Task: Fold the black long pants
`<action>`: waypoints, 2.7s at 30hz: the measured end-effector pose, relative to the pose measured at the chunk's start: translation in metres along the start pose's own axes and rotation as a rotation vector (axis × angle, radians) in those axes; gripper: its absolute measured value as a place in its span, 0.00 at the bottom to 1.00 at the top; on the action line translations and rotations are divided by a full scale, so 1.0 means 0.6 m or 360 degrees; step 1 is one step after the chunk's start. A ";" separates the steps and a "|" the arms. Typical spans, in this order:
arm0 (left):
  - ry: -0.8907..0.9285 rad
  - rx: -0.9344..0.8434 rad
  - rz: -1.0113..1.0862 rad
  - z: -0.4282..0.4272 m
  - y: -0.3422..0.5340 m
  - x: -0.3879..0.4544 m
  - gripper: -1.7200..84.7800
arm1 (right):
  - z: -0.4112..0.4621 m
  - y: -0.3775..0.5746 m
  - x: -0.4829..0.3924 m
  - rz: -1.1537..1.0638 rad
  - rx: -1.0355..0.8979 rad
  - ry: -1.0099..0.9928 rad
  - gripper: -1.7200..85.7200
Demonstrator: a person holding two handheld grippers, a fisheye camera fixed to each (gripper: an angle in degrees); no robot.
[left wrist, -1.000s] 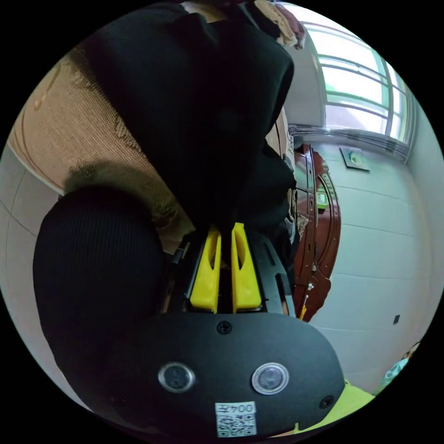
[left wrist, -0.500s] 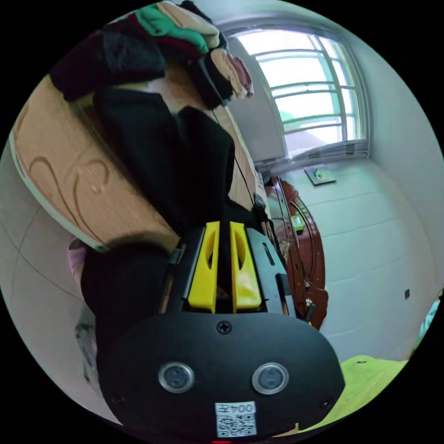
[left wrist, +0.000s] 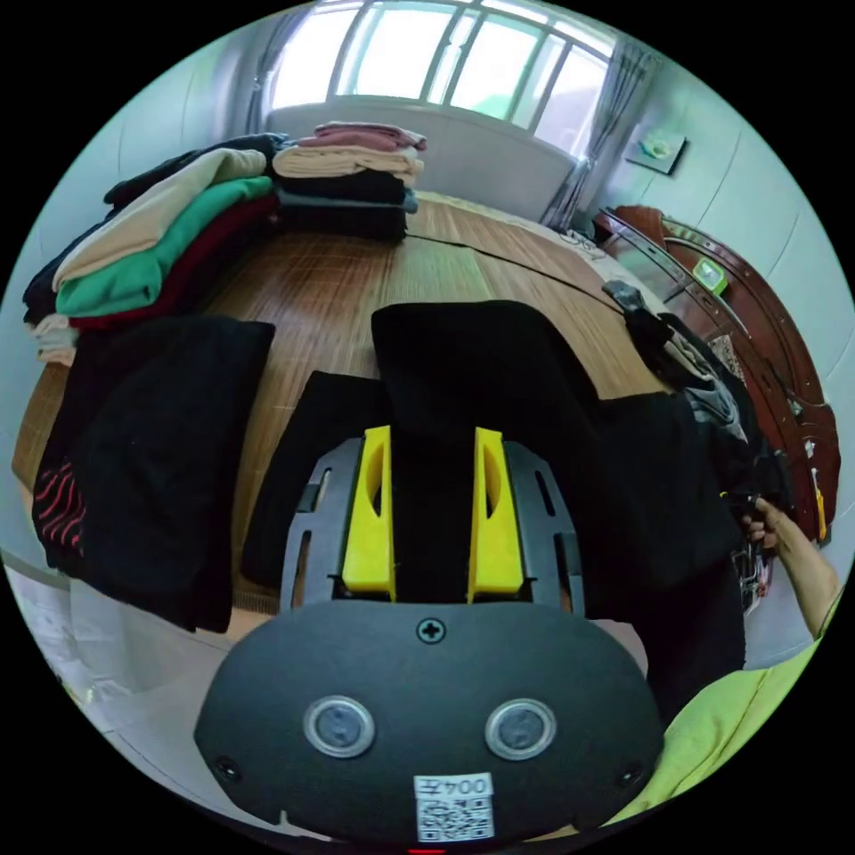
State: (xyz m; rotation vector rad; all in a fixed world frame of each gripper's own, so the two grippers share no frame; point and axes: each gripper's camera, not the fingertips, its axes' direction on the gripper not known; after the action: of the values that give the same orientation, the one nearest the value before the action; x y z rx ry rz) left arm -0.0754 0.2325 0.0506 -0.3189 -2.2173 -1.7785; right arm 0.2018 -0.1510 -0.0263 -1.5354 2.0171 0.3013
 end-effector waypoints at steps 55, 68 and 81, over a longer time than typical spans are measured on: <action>0.0322 -0.0196 -0.0006 -0.053 0.259 0.109 0.03 | -0.002 0.521 0.434 0.0454 0.1013 -0.0759 0.24; 0.0201 -0.0192 -0.0105 -0.076 0.215 0.012 0.03 | -0.171 0.500 0.351 0.0144 0.0993 0.0005 0.11; 0.0338 -0.0164 -0.0508 -0.061 0.220 -0.141 0.06 | -0.124 0.582 0.353 0.0349 0.1317 0.0021 0.15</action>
State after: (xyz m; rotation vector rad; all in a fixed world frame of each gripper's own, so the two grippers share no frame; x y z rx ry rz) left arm 0.0521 0.2256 0.1489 0.2085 -2.1205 -1.9832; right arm -0.1836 -0.2498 -0.1438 -0.7997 1.9447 -0.4233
